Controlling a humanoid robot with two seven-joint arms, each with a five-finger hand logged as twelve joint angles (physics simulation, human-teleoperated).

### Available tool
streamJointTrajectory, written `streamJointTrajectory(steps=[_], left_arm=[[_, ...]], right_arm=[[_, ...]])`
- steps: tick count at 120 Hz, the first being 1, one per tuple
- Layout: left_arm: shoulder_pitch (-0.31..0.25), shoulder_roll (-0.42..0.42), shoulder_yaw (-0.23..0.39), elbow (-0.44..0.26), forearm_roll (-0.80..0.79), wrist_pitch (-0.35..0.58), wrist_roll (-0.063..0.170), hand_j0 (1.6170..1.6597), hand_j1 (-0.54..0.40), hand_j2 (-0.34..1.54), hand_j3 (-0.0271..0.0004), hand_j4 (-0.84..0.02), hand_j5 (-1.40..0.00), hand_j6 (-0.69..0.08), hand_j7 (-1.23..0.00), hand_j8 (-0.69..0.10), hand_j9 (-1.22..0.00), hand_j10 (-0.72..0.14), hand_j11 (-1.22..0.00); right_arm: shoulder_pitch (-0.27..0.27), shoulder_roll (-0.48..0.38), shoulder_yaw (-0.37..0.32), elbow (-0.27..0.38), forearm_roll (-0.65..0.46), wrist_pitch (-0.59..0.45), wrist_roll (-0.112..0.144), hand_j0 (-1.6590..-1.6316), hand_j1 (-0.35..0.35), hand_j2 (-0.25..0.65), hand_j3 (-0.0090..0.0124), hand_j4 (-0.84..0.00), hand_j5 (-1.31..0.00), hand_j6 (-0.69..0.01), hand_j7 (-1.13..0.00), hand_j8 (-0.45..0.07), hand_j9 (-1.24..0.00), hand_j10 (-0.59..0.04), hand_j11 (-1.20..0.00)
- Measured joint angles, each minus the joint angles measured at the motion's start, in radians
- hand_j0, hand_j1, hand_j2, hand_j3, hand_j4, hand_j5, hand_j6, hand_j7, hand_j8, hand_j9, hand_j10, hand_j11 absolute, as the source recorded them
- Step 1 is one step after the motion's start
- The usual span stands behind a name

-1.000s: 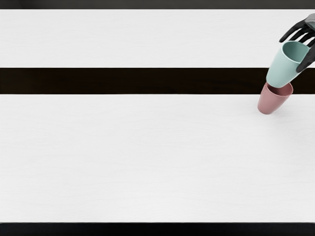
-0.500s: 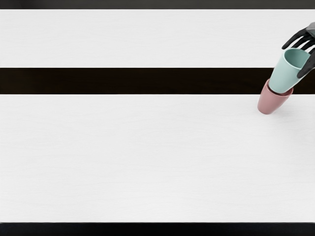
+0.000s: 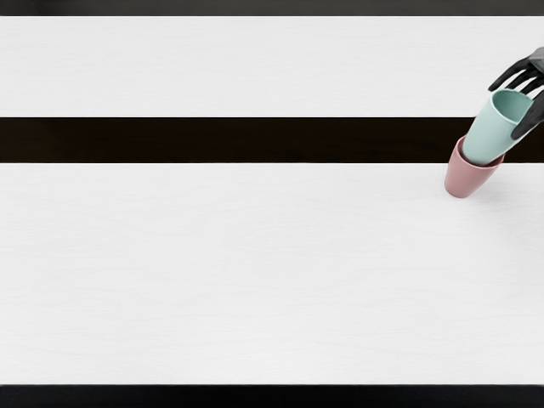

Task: Pick up cup and place in cup with right hand

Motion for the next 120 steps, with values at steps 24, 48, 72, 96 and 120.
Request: streamJointTrajectory(steps=[24,48,72,96,120], left_arm=[[0.000,0.000,0.000,0.000,0.000,0.000,0.000,1.6581,0.349,0.00,-0.0001,0.000,0.00,0.000,0.00,0.000,0.00,0.000,0.00],[0.000,0.000,0.000,0.000,0.000,0.000,0.000,1.6581,0.349,0.00,-0.0001,0.000,0.00,0.000,0.00,0.000,0.00,0.000,0.00],[0.000,0.000,0.000,0.000,0.000,0.000,0.000,1.6581,0.349,0.00,-0.0001,0.000,0.00,0.000,0.00,0.000,0.00,0.000,0.00],[0.000,0.000,0.000,0.000,0.000,0.000,0.000,1.6581,0.349,0.00,-0.0001,0.000,0.00,0.000,0.00,0.000,0.00,0.000,0.00],[0.000,0.000,0.000,0.000,0.000,0.000,0.000,1.6581,0.349,0.00,-0.0001,0.000,0.00,0.000,0.00,0.000,0.00,0.000,0.00]], right_arm=[[-0.007,0.008,-0.001,-0.013,-0.001,-0.015,0.000,-1.6571,0.088,0.090,0.0003,-0.431,-0.57,-0.382,-0.56,-0.346,-0.57,-0.430,-0.57],[-0.016,0.032,-0.001,-0.043,-0.001,-0.017,0.000,-1.6575,0.090,0.093,-0.0002,-0.428,-0.56,-0.379,-0.56,-0.345,-0.56,-0.426,-0.56],[-0.025,0.047,0.000,-0.050,0.001,-0.052,0.000,-1.6577,-0.051,0.048,0.0000,-0.284,-0.37,-0.264,-0.37,-0.245,-0.37,-0.283,-0.37],[-0.024,0.070,0.002,-0.051,0.009,-0.074,0.000,-1.6579,-0.233,0.018,0.0000,-0.114,-0.15,-0.108,-0.14,-0.100,-0.14,-0.114,-0.14],[-0.013,0.132,0.009,-0.051,0.011,-0.073,-0.001,-1.6580,-0.306,0.007,0.0000,-0.046,-0.05,-0.045,-0.05,-0.041,-0.05,-0.045,-0.05]])
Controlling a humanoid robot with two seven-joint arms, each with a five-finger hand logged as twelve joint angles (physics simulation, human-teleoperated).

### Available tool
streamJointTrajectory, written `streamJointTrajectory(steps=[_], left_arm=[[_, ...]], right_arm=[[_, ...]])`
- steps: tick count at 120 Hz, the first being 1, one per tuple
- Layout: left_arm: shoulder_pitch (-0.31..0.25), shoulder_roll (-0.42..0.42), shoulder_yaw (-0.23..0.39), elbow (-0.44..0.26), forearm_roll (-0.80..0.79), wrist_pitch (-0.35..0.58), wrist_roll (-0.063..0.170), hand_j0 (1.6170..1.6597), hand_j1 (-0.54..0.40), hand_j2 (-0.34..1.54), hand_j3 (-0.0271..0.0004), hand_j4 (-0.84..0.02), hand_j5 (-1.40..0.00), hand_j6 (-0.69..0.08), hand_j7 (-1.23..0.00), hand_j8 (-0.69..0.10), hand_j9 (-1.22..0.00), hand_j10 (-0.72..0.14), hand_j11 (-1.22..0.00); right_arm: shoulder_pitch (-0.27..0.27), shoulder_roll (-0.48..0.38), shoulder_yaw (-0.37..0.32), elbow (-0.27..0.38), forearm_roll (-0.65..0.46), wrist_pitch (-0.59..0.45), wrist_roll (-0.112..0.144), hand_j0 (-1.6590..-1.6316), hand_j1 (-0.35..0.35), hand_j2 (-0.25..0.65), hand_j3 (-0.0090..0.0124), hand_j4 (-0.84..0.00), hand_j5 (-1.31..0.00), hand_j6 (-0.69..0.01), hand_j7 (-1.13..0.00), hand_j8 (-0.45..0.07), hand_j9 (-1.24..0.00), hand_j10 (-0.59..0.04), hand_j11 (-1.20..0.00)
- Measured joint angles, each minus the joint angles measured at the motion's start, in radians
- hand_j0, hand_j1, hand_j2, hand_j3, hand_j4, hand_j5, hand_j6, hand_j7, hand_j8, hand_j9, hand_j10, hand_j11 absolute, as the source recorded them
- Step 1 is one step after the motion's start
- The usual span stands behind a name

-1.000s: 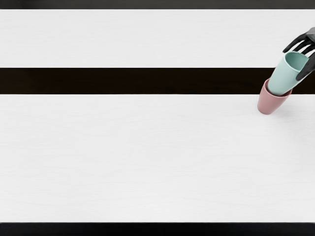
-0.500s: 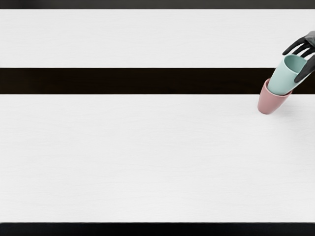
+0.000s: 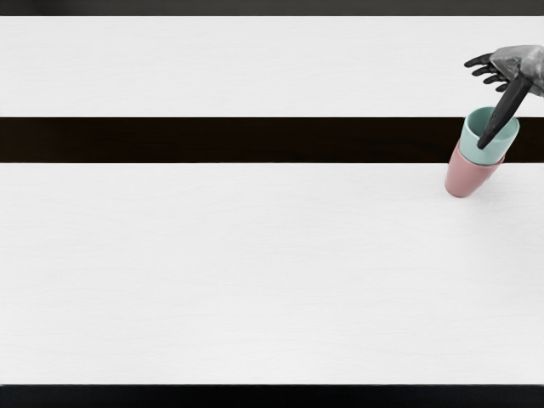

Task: Pick up cup and place in cup with right hand

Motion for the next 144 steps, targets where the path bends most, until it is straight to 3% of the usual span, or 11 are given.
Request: streamJointTrajectory(steps=[26,43,58,63,73,87,98,111,132,144], left_arm=[[0.000,0.000,0.000,0.000,0.000,0.000,0.000,1.6581,0.349,0.00,-0.0001,0.000,0.00,0.000,0.00,0.000,0.00,0.000,0.00],[0.000,0.000,0.000,0.000,0.000,0.000,0.000,1.6581,0.349,0.00,-0.0001,0.000,0.00,0.000,0.00,0.000,0.00,0.000,0.00],[0.000,0.000,0.000,0.000,0.000,0.000,0.000,1.6581,0.349,0.00,0.0000,0.000,0.00,0.000,0.00,0.000,0.00,0.000,0.00],[0.000,0.000,0.000,0.000,0.000,0.000,0.000,1.6581,0.349,0.00,0.0000,0.000,0.00,0.000,0.00,0.000,0.00,0.000,0.00],[0.000,0.000,0.000,0.000,0.000,0.000,0.000,1.6581,0.349,0.00,0.0000,0.000,0.00,0.000,0.00,0.000,0.00,0.000,0.00],[0.000,0.000,0.000,0.000,0.000,0.000,0.000,1.6581,0.349,0.00,0.0000,0.000,0.00,0.000,0.00,0.000,0.00,0.000,0.00],[0.000,0.000,0.000,0.000,0.000,0.000,0.000,1.6581,0.349,0.00,0.0000,0.000,0.00,0.000,0.00,0.000,0.00,0.000,0.00],[0.000,0.000,0.000,0.000,0.000,0.000,0.000,1.6581,0.349,0.00,-0.0001,0.000,0.00,0.000,0.00,0.000,0.00,0.000,0.00],[0.000,0.000,0.000,0.000,0.000,0.000,0.000,1.6581,0.349,0.00,-0.0001,0.000,0.00,0.000,0.00,0.000,0.00,0.000,0.00],[0.000,0.000,0.000,0.000,0.000,0.000,0.000,1.6581,0.349,0.00,-0.0001,0.000,0.00,0.000,0.00,0.000,0.00,0.000,0.00]], right_arm=[[0.023,0.075,0.011,0.008,0.010,0.068,-0.002,-1.6580,-0.335,0.003,0.0000,-0.019,-0.02,-0.020,-0.02,-0.018,-0.02,-0.018,-0.02],[0.029,0.095,0.079,0.015,0.113,0.252,0.002,-1.6581,-0.342,0.002,0.0000,-0.011,-0.01,-0.013,-0.01,-0.011,-0.01,-0.010,-0.01],[0.025,0.093,0.151,0.021,0.261,0.347,0.039,-1.6581,-0.346,0.001,0.0000,-0.007,-0.01,-0.009,-0.01,-0.007,-0.01,-0.007,-0.01],[0.009,0.085,0.179,0.022,0.315,0.361,0.062,-1.6581,-0.346,0.001,0.0000,-0.007,0.00,-0.008,0.00,-0.006,0.00,-0.006,0.00],[-0.050,0.074,0.222,0.028,0.379,0.376,0.119,-1.6581,-0.347,0.001,0.0000,-0.005,0.00,-0.006,0.00,-0.005,0.00,-0.004,0.00],[-0.124,0.064,0.246,0.084,0.415,0.384,0.151,-1.6581,-0.348,0.000,0.0000,-0.003,0.00,-0.004,0.00,-0.003,0.00,-0.003,0.00],[-0.194,0.040,0.285,0.183,0.436,0.386,0.161,-1.6581,-0.349,0.000,0.0000,-0.002,0.00,-0.003,0.00,-0.002,0.00,-0.002,0.00],[-0.346,0.026,0.404,0.261,0.454,0.387,0.166,-1.6581,-0.349,0.000,0.0000,-0.002,0.00,-0.002,0.00,-0.002,0.00,-0.001,0.00],[-0.576,-0.014,0.611,0.297,0.531,0.388,0.168,-1.6581,-0.349,0.001,0.0000,-0.001,0.00,-0.001,0.00,-0.001,0.00,-0.001,0.00],[-0.665,-0.088,0.671,0.301,0.591,0.388,0.168,-1.6581,-0.349,0.001,0.0000,0.000,0.00,0.000,0.00,0.000,0.00,0.000,0.00]])
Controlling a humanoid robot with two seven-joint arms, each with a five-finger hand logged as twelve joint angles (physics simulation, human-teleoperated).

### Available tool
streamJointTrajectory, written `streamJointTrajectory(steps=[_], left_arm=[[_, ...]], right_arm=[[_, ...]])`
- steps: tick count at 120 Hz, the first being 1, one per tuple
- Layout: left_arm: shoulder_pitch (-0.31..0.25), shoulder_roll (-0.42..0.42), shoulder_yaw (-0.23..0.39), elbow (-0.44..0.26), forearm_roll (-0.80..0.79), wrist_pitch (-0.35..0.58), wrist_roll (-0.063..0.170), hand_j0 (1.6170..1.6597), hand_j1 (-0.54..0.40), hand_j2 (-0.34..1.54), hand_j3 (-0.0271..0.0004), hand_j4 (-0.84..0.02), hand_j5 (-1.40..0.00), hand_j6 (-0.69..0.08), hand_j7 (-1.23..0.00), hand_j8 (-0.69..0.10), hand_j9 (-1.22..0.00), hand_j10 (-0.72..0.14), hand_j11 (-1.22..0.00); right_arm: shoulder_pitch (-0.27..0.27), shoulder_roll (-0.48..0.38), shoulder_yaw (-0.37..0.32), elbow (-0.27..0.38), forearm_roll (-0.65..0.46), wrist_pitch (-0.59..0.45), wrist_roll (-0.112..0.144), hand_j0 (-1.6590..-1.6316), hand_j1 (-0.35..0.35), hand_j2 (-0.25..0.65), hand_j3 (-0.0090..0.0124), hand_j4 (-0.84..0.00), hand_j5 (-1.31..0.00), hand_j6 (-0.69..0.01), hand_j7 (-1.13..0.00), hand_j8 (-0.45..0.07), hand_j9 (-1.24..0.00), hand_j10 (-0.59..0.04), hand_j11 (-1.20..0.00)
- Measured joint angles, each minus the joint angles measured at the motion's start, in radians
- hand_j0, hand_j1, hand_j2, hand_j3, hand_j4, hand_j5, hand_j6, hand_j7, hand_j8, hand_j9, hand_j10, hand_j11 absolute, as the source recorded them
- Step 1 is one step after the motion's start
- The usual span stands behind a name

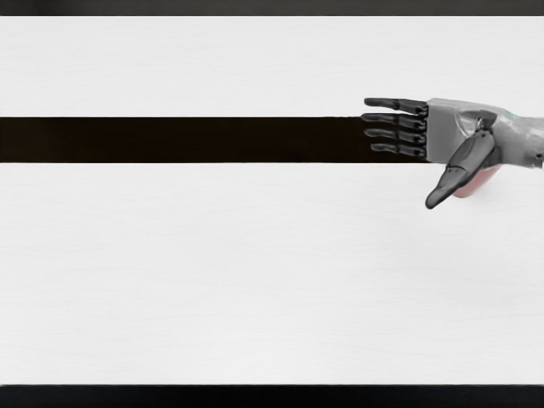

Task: Pick up cup and place in cup with right hand

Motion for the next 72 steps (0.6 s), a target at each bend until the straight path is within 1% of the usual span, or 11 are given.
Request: streamJointTrajectory(steps=[12,27,49,72], left_arm=[[0.000,0.000,0.000,0.000,0.000,0.000,0.000,1.6581,0.349,0.00,-0.0001,0.000,0.00,0.000,0.00,0.000,0.00,0.000,0.00],[0.000,0.000,0.000,0.000,0.000,0.000,0.000,1.6581,0.349,0.00,-0.0001,0.000,0.00,0.000,0.00,0.000,0.00,0.000,0.00],[0.003,0.000,0.000,0.000,0.000,0.000,0.000,1.6581,0.349,0.00,-0.0001,0.000,0.00,0.000,0.00,0.000,0.00,0.000,0.00],[0.001,0.000,0.000,0.000,0.000,0.000,0.000,1.6581,0.349,0.00,-0.0002,0.000,0.00,0.000,0.00,0.000,0.00,0.000,0.00]], right_arm=[[-0.046,-0.053,0.023,0.000,0.043,0.000,0.000,-1.6581,-0.349,0.001,0.0000,0.000,0.00,0.000,0.00,0.000,0.00,0.000,0.00],[-0.076,-0.121,0.033,-0.007,0.095,0.000,0.001,-1.6581,-0.349,0.001,0.0000,0.000,0.00,0.001,0.00,0.001,0.00,0.000,0.00],[-0.099,-0.177,0.036,-0.018,0.123,0.000,0.002,-1.6580,-0.349,0.001,0.0000,0.000,0.00,0.001,0.00,0.001,0.00,0.001,0.00],[-0.106,-0.196,0.037,-0.025,0.129,0.000,0.002,-1.6580,-0.349,0.001,0.0000,0.000,0.00,0.002,0.00,0.001,0.00,0.001,0.00]])
